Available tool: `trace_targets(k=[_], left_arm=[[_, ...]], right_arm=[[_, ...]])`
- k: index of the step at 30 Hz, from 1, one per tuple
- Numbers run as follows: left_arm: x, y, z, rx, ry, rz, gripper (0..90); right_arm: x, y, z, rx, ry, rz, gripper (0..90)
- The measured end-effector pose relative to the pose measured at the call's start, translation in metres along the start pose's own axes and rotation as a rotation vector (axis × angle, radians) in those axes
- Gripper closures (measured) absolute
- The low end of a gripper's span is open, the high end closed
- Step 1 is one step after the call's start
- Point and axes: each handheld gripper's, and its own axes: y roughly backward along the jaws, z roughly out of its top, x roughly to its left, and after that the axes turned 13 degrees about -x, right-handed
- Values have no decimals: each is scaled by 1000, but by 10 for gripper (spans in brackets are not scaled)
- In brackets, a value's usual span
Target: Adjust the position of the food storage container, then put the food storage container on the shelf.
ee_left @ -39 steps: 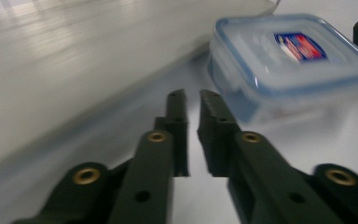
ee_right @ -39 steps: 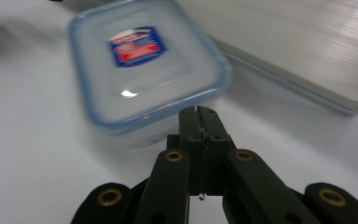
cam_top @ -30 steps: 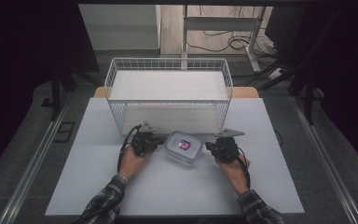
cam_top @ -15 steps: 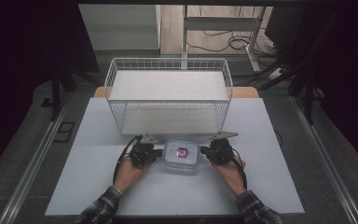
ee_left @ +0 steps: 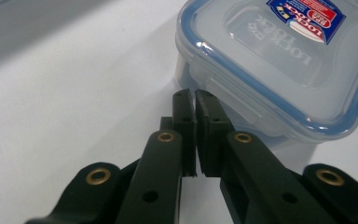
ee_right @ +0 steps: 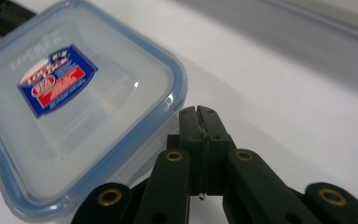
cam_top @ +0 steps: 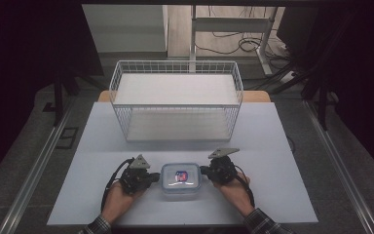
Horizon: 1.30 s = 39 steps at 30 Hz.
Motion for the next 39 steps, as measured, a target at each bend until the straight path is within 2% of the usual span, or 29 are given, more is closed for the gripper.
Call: trace_targets(k=[3, 6, 9, 10, 11, 13, 16, 20, 24, 26, 28, 29, 32, 36, 39], left_arm=[[-2, 0, 0, 8, -12, 7, 881], [-2, 1, 1, 5, -17, 16, 874], [-1, 8, 1, -6, -19, 35, 819], [1, 18, 1, -34, -14, 57, 770], [1, 21, 1, -41, -10, 62, 721], [2, 25, -1, -59, 5, 68, 580], [2, 29, -5, -67, 5, 76, 388], [3, 31, -6, -76, 11, 74, 252], [3, 37, -3, -89, 21, 73, 243], [2, 39, -1, -104, 28, 61, 237], [0, 39, 1, -115, 29, 35, 211], [0, 39, 1, -115, 29, 35, 200], [-6, 33, 5, -125, 23, 8, 187], [-11, 23, 12, -135, 33, -29, 178], [-14, 11, 16, -130, 39, -49, 168]], right_arm=[[9, 3, -2, 21, 40, -6, 891], [9, 4, -2, 26, 41, -5, 886], [8, 8, -1, 13, 44, -14, 865], [6, 14, 0, 0, 75, -48, 808], [5, 17, 0, -10, 88, -67, 764], [0, 23, 0, -34, 78, -87, 620], [-5, 28, 1, -58, 42, -86, 456], [-7, 35, 0, -69, 27, -74, 318], [-5, 41, -1, -92, 29, -63, 258], [-2, 45, -1, -93, 42, -63, 244], [1, 47, -1, -95, 32, -56, 242], [1, 47, -1, -95, 32, -56, 242], [8, 47, 2, -95, 13, -38, 264], [17, 43, 5, -88, 30, -8, 263], [23, 35, 6, -84, 22, 22, 246]])
